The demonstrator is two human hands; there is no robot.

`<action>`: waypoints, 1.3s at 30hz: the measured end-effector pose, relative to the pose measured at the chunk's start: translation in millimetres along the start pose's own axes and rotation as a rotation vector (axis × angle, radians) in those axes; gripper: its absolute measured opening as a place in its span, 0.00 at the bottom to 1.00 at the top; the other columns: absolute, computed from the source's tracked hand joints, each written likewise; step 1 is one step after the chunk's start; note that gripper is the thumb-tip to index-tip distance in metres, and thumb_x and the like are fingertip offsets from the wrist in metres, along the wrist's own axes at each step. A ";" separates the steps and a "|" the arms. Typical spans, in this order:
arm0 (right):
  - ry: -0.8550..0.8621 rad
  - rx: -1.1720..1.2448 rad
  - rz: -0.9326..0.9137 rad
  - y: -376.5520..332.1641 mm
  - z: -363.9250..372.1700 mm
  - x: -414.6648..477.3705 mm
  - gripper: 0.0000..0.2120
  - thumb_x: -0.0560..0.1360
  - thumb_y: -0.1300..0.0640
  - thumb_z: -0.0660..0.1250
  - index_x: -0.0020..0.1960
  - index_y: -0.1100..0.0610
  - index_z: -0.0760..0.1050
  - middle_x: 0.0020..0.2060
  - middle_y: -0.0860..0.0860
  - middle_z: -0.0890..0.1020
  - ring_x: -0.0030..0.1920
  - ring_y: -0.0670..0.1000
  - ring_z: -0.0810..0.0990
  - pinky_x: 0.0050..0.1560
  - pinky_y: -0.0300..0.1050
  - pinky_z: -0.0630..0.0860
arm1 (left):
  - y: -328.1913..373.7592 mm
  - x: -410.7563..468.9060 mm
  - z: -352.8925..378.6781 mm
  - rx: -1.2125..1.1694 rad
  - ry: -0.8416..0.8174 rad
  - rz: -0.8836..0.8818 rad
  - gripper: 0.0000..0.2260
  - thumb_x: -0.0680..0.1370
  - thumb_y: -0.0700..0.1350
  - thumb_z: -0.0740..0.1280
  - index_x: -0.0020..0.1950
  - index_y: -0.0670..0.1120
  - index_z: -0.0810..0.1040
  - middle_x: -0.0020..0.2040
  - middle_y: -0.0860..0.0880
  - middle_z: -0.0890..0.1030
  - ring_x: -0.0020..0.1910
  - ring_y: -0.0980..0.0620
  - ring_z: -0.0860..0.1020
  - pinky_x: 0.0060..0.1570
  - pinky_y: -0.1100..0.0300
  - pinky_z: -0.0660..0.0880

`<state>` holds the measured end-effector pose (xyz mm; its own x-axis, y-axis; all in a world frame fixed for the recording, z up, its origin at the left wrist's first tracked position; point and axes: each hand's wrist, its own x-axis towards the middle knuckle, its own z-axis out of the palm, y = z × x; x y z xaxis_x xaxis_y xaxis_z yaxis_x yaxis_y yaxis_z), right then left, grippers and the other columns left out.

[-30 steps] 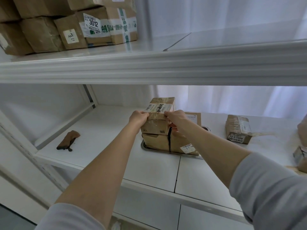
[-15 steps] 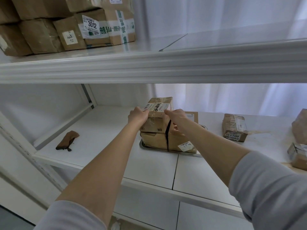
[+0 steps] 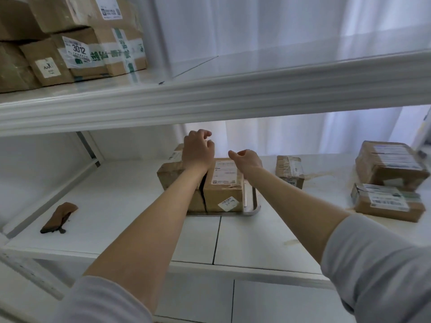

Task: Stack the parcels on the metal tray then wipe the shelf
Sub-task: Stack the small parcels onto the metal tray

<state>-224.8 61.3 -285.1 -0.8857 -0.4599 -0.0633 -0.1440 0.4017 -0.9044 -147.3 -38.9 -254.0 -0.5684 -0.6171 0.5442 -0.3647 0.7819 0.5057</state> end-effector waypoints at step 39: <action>0.444 -0.063 0.512 235.4 -336.9 32.9 0.34 0.71 0.50 0.73 0.69 0.61 0.61 0.65 0.60 0.67 0.64 0.61 0.70 0.58 0.53 0.72 | 284.6 -122.1 254.3 -0.009 -0.992 -0.064 0.37 0.73 0.50 0.71 0.77 0.44 0.57 0.74 0.43 0.63 0.71 0.45 0.67 0.66 0.53 0.68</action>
<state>-436.5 407.6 -357.9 -0.9444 0.1633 -0.2854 0.3279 0.5341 -0.7793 -369.2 281.6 -346.7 -0.9089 -0.3009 -0.2886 -0.4128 0.7463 0.5221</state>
